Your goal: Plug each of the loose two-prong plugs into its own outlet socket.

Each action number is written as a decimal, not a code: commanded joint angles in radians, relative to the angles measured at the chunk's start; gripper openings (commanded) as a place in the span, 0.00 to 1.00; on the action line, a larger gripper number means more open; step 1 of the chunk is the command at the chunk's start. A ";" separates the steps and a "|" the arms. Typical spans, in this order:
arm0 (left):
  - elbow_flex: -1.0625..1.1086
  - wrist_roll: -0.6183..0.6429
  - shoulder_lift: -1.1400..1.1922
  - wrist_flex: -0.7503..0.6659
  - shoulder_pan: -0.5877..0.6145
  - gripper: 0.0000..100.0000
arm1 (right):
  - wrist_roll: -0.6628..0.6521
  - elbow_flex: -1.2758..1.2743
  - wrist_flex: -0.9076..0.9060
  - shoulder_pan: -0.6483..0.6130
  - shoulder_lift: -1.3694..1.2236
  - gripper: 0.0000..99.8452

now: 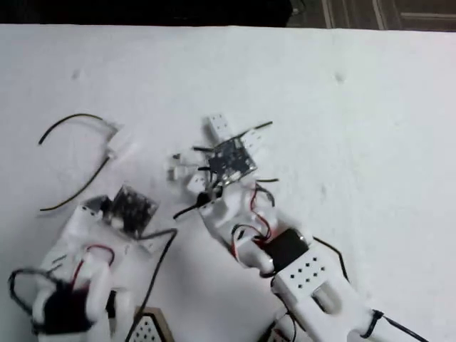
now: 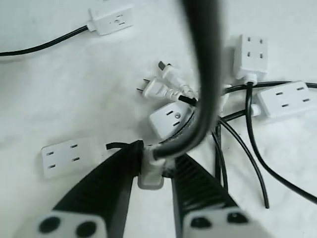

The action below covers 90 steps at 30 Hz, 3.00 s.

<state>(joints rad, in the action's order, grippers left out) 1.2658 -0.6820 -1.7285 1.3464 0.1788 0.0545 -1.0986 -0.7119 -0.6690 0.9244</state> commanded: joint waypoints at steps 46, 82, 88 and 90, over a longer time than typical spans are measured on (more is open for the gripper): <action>-0.486 0.135 1.451 -0.275 -0.294 0.17 | 0.012 -0.041 0.015 0.174 0.007 0.02; 0.046 0.181 0.673 -0.305 0.223 0.17 | -0.081 -0.074 0.392 -0.183 -0.328 0.02; 0.046 0.183 0.673 -0.305 0.223 0.17 | -0.081 -0.075 0.453 -0.182 -0.343 0.02; 0.055 0.183 0.670 -0.307 0.223 0.17 | -0.083 -0.077 0.472 -0.182 -0.343 0.02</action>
<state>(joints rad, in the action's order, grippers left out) 1.3119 -0.5086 -1.0365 1.0457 0.3951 -0.0176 -1.1937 -0.2762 -0.8470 0.5808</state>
